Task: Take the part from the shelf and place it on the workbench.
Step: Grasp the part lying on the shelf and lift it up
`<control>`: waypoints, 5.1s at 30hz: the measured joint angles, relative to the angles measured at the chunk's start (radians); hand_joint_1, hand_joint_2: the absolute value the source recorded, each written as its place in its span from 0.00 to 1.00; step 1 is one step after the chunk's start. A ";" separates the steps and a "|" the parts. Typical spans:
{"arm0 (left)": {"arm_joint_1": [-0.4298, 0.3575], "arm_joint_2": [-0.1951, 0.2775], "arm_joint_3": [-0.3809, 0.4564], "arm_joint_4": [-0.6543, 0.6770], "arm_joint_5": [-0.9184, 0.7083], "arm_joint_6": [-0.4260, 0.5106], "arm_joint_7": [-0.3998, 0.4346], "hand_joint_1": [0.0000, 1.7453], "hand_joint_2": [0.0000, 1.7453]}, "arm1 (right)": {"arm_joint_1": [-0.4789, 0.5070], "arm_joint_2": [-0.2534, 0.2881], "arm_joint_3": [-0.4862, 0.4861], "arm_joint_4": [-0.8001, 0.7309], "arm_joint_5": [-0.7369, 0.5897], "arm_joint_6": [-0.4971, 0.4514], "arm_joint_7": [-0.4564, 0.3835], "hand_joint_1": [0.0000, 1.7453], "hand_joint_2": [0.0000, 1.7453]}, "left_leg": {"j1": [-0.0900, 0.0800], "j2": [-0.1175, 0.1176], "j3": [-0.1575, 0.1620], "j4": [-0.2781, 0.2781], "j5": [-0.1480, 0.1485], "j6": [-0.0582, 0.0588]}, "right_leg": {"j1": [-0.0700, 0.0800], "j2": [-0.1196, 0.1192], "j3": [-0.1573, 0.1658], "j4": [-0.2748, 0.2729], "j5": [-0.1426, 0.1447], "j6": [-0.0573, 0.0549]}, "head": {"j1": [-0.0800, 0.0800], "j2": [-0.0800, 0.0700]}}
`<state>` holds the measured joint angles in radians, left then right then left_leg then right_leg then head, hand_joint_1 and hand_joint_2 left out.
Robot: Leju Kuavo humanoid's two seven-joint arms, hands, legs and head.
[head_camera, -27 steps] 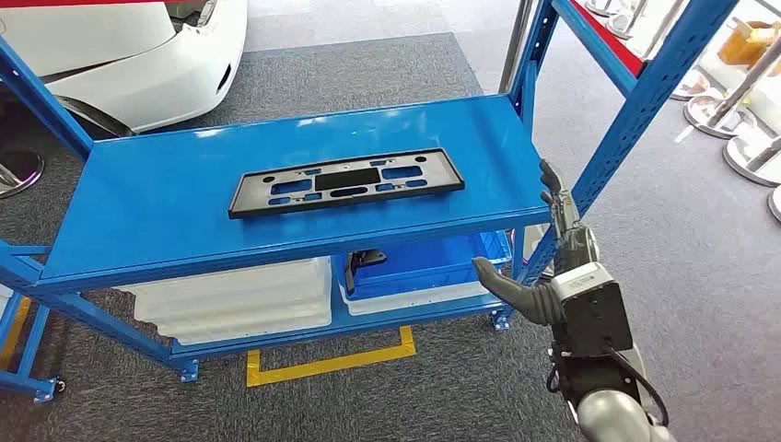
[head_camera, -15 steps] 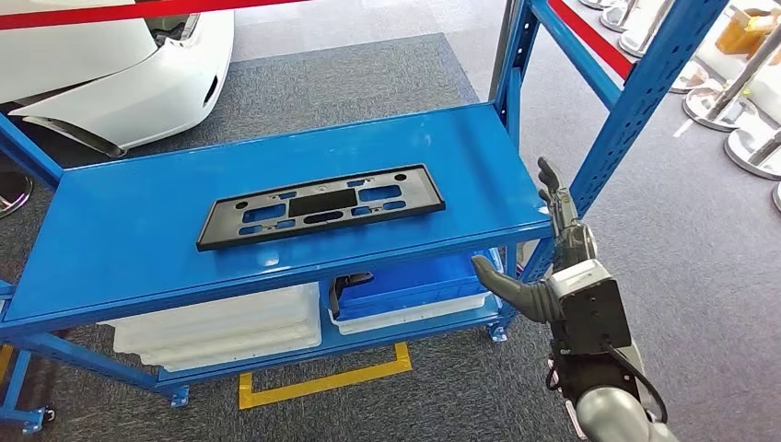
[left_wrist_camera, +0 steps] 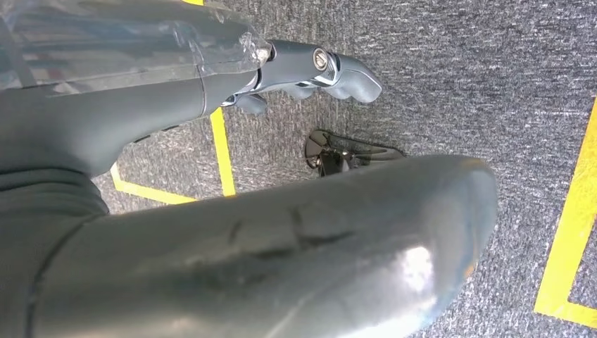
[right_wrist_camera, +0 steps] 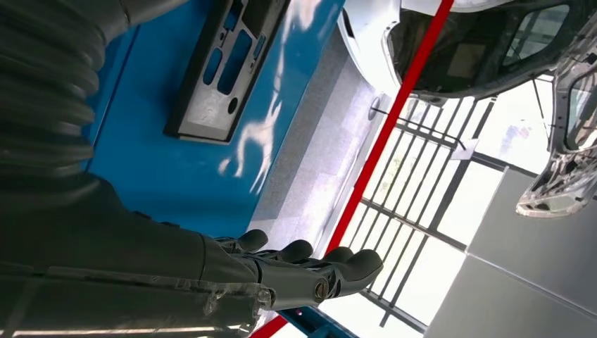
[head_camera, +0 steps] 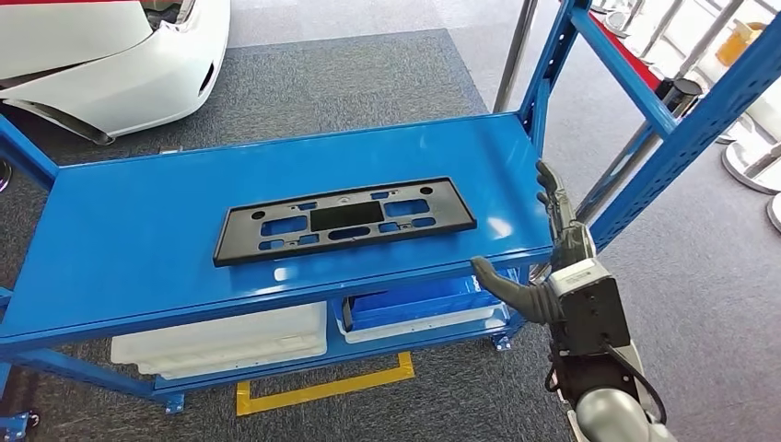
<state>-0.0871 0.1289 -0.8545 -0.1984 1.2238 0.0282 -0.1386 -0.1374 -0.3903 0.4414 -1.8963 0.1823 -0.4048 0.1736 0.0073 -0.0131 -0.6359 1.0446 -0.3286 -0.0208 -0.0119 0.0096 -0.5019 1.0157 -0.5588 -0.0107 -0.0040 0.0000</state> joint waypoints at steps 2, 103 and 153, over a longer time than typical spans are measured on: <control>0.000 0.000 0.000 0.000 0.000 0.000 0.001 0.00 0.00 | 0.000 -0.001 0.000 0.000 0.000 0.000 0.000 0.00 1.00 | 0.000 -0.001 0.000 0.000 -0.003 0.004 | 0.000 0.000 0.003 -0.006 0.000 0.000 | 0.007 0.000; -0.015 -0.019 -0.038 -0.001 -0.019 0.010 -0.005 0.00 0.00 | -0.580 0.265 0.376 1.196 0.554 0.072 0.050 0.00 1.00 | 0.003 0.000 0.008 -0.012 0.006 0.003 | 0.003 -0.006 0.016 -0.027 -0.004 0.009 | 0.008 0.000; -0.011 -0.019 -0.053 -0.001 0.012 0.020 -0.079 0.00 0.00 | -0.596 0.216 0.398 1.193 0.605 -0.016 0.067 1.00 1.00 | 0.003 0.000 0.016 -0.013 0.011 0.003 | 0.004 -0.006 0.024 -0.027 0.000 0.006 | 0.012 0.000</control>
<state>-0.0980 0.1099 -0.9079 -0.1991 1.2360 0.0484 -0.2176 -0.7331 -0.1746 0.8396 -0.7036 0.7874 -0.4206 0.2404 0.0107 -0.0131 -0.6196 1.0320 -0.3176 -0.0177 -0.0079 0.0039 -0.4779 0.9883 -0.5584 -0.0044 0.0083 0.0000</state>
